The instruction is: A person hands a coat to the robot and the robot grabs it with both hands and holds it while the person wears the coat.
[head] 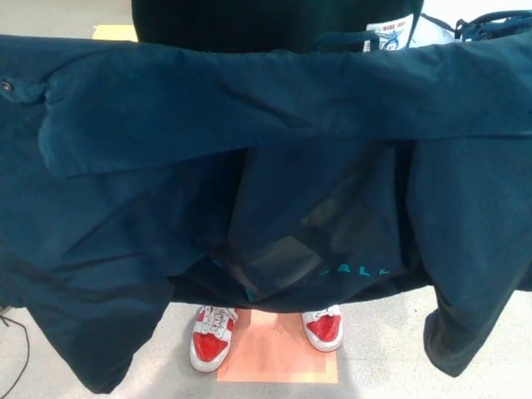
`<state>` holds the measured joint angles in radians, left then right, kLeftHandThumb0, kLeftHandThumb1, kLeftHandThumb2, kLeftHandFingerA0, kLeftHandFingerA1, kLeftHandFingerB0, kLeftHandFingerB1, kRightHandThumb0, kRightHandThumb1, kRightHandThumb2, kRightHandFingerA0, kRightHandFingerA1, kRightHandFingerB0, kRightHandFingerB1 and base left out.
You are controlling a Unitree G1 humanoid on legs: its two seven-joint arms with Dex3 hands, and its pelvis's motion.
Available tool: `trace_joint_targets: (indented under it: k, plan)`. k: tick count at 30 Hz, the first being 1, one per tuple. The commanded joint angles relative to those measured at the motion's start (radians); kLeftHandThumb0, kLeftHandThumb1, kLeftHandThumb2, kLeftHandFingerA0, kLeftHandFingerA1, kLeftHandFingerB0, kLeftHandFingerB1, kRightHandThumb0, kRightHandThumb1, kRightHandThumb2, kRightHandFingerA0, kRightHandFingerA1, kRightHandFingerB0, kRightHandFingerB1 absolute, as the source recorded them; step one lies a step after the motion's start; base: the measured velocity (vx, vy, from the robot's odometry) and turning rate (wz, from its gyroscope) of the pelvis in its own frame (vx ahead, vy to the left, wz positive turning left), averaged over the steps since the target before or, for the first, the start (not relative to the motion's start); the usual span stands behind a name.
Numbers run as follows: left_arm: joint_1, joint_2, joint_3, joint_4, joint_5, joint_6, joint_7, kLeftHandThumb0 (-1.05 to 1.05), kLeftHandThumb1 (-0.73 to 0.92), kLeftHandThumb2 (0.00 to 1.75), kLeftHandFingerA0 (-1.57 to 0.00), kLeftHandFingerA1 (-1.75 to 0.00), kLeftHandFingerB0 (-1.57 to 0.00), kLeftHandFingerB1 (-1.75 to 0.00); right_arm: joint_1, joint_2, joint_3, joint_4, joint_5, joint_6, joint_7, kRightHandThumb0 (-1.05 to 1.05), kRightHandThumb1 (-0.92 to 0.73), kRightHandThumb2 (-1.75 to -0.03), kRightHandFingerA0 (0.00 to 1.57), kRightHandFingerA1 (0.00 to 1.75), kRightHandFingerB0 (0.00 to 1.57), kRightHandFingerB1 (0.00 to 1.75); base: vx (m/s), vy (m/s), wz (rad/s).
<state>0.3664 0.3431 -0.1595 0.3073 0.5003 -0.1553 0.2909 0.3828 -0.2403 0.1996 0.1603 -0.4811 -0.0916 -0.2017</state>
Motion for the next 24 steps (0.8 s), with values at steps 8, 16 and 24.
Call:
trace_joint_targets:
  k: [8, 16, 24]
  plan:
    - [0.247, 0.1, 0.246, -0.597, 0.043, -0.593, 0.282, -0.2, 0.62, 0.59, -1.02, -0.55, -0.89, -0.52, 0.227, -0.058, -0.269, -0.594, 0.101, -0.597, -0.199, -0.14, -0.85, -0.65, 1.16, 0.7, 0.7, 0.59, 0.0, 0.0, 0.0]
    - [0.413, 0.211, 0.468, -0.961, -0.462, -0.628, -0.012, -0.08, 0.56, 0.58, -1.08, -0.63, -0.97, -0.6, 0.12, -0.021, -0.355, -0.771, 0.287, -0.681, -0.164, -0.19, -0.8, -0.63, 1.23, 0.73, 0.77, 0.64, 0.0, 0.0, 0.0]
    - [0.225, 0.32, 0.729, -1.156, -0.747, -0.567, -0.03, -0.51, 0.41, 0.85, -1.07, -0.8, -0.91, -0.74, 0.014, -0.062, -0.484, -0.981, 0.494, -0.553, -0.106, -0.25, -0.8, -0.63, 1.29, 0.82, 0.71, 0.69, 0.0, 0.0, 0.0]
